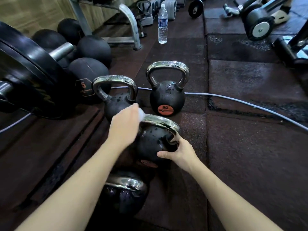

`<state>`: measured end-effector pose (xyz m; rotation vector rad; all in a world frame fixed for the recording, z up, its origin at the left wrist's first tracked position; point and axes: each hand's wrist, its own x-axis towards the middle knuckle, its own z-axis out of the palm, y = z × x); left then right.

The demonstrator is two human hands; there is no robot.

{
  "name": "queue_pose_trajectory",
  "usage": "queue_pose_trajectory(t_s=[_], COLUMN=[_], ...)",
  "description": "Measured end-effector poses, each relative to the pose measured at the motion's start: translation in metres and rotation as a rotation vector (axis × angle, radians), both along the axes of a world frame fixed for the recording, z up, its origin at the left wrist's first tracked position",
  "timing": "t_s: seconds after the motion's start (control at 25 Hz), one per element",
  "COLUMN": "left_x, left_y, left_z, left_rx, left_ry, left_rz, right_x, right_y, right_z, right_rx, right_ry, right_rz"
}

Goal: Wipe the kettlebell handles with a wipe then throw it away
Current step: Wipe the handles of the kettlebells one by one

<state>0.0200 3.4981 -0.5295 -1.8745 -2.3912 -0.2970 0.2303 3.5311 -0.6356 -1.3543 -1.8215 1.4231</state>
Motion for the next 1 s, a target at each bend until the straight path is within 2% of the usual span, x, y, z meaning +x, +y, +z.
queue_pose_trajectory(t_s=[0.08,0.16,0.24,0.32,0.4,0.44,0.52,0.64,0.76,0.84,0.96,1.0], left_x=[-0.022,-0.024,-0.009,0.013,0.048,0.067,0.099,0.102,0.066,0.026,-0.022,-0.024], left_y=[-0.005,-0.002,0.001,0.005,0.010,0.010,0.013,0.019,0.010,0.007,-0.001,-0.002], left_z=[-0.013,-0.023,-0.019,-0.002,0.015,0.015,0.006,-0.006,0.013,0.015,-0.006,-0.011], left_rx=[0.013,0.047,0.116,0.168,0.105,0.043,-0.010,0.049,-0.019,-0.053,0.038,0.025], left_ry=[-0.397,-0.553,-0.396,-0.070,0.221,0.309,0.315,0.292,0.347,0.248,-0.274,-0.360], left_rz=[0.191,0.292,0.173,0.027,-0.141,-0.231,-0.365,-0.499,-0.428,-0.213,0.067,0.112], right_x=[0.000,-0.001,-0.001,-0.002,-0.003,-0.004,-0.006,-0.005,-0.003,-0.002,0.000,0.000], right_y=[0.000,0.001,0.001,0.001,0.001,0.001,0.000,0.001,0.003,0.002,0.001,0.001], right_z=[0.000,-0.002,-0.002,-0.003,0.000,0.002,0.004,0.002,0.000,-0.002,0.001,0.000], right_rx=[0.002,0.001,-0.003,0.005,0.024,0.044,0.104,0.098,0.041,0.016,0.025,0.029], right_ry=[0.002,0.002,-0.007,-0.015,-0.014,-0.011,-0.048,-0.071,-0.038,-0.035,-0.049,-0.045], right_rz=[-0.012,-0.020,-0.033,-0.023,-0.012,-0.009,0.029,0.046,-0.012,-0.013,-0.011,-0.019])
